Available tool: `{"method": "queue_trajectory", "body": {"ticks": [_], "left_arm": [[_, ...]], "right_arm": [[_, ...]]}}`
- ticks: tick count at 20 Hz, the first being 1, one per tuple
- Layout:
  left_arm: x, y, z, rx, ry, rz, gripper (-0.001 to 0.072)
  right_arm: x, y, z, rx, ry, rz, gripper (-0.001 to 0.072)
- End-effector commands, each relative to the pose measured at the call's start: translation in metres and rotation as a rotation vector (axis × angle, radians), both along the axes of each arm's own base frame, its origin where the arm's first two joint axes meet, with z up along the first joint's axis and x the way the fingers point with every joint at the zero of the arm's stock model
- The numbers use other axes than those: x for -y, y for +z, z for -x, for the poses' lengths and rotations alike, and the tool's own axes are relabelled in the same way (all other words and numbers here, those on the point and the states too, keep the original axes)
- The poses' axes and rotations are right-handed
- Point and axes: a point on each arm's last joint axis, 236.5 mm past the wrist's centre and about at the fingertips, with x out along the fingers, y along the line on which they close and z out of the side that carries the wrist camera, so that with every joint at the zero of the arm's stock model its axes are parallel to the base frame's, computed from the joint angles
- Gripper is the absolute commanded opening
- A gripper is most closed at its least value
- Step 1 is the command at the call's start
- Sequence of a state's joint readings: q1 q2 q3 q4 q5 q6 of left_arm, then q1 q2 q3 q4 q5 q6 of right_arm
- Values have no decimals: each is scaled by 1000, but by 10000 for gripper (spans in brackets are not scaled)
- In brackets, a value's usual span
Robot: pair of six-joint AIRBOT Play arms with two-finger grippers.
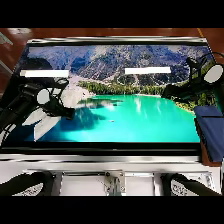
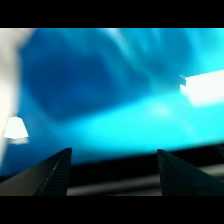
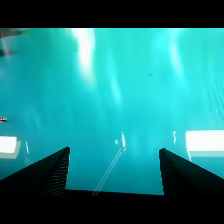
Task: Fold the shirts.
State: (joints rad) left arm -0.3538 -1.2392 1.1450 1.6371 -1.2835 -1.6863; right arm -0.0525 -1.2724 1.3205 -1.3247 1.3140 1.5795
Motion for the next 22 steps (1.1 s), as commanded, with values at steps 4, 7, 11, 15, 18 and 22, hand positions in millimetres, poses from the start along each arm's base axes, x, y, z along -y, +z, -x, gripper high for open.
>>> {"method": "queue_trajectory", "body": {"ticks": [4,7,11,15,18,22], "left_arm": [[-124,36,-124,303,248,-61,708],[-162,-4,-147,179,351,11,710],[-150,-74,-152,-29,324,134,711],[-121,-116,-133,-186,260,234,710],[-121,-128,-130,-211,261,234,463],[-108,-93,-133,-186,186,249,40]], "right_arm": [[-11,0,8,-34,10,-47,679],[-25,3,14,-61,6,-111,678],[-37,4,28,-132,-13,-175,679],[-39,2,42,-205,-39,-188,679],[-39,2,44,-216,-40,-189,679],[-39,2,44,-215,-39,-188,679]]}}
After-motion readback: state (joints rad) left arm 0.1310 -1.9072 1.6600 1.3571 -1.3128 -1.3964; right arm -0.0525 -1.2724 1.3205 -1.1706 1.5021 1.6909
